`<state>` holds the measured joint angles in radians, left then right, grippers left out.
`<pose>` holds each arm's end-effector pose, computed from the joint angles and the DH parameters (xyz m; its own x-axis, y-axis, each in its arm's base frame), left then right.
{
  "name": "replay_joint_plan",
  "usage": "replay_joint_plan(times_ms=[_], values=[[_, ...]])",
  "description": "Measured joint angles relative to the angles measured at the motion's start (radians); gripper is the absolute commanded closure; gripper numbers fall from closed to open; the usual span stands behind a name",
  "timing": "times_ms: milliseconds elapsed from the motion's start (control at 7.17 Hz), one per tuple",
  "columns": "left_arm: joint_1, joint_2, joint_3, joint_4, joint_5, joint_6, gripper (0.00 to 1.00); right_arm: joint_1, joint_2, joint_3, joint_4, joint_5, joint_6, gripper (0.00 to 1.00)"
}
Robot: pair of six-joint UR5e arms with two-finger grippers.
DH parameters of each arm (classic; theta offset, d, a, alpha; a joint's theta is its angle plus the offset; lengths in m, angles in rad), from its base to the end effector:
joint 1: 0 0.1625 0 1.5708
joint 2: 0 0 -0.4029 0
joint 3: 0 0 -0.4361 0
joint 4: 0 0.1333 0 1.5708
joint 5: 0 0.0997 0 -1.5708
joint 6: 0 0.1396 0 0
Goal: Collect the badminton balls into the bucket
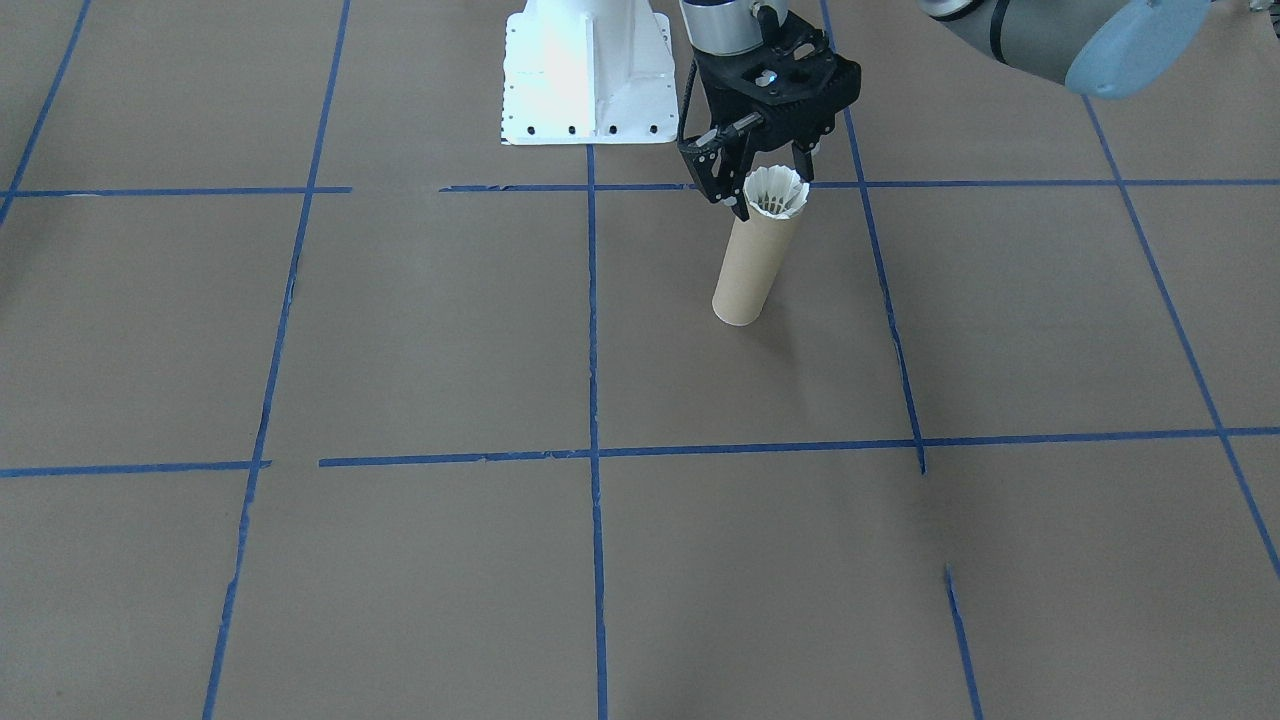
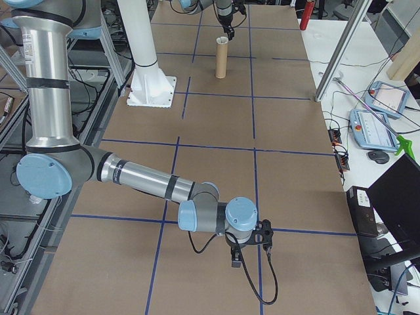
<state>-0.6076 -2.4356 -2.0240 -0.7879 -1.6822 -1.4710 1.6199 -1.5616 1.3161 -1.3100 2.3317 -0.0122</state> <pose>0.4025 -0.4234 0.0702 0.7546 -0.4041 -0.5169 0.4479 0.8930 -0.0443 0.0629 -0.5255 0.7709 0.7244 0.0128 0.6893 -0.0402 0.9989 0.0237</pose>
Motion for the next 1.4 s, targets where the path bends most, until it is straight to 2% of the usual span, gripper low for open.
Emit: replay_joint_plan(times_ms=[140, 279, 558, 837, 977, 1116, 1395], values=[[-0.028, 0.047, -0.034, -0.087, -0.018, 0.076, 0.0, 0.0, 0.0, 0.0, 0.0, 0.0, 0.0, 0.0], [-0.093, 0.111, -0.053, -0.195, -0.076, 0.19, 0.0, 0.0, 0.0, 0.0, 0.0, 0.0, 0.001, 0.0], [-0.313, 0.265, -0.054, -0.369, -0.287, 0.549, 0.0, 0.0, 0.0, 0.0, 0.0, 0.0, 0.0, 0.0], [-0.548, 0.391, 0.006, -0.41, -0.44, 0.956, 0.0, 0.0, 0.0, 0.0, 0.0, 0.0, 0.0, 0.0], [-0.659, 0.464, 0.054, -0.425, -0.487, 1.142, 0.0, 0.0, 0.0, 0.0, 0.0, 0.0, 0.0, 0.0], [-0.757, 0.538, 0.105, -0.462, -0.509, 1.287, 0.0, 0.0, 0.0, 0.0, 0.0, 0.0, 0.0, 0.0], [-0.932, 0.676, 0.259, -0.589, -0.567, 1.546, 0.0, 0.0, 0.0, 0.0, 0.0, 0.0, 0.001, 0.0]])
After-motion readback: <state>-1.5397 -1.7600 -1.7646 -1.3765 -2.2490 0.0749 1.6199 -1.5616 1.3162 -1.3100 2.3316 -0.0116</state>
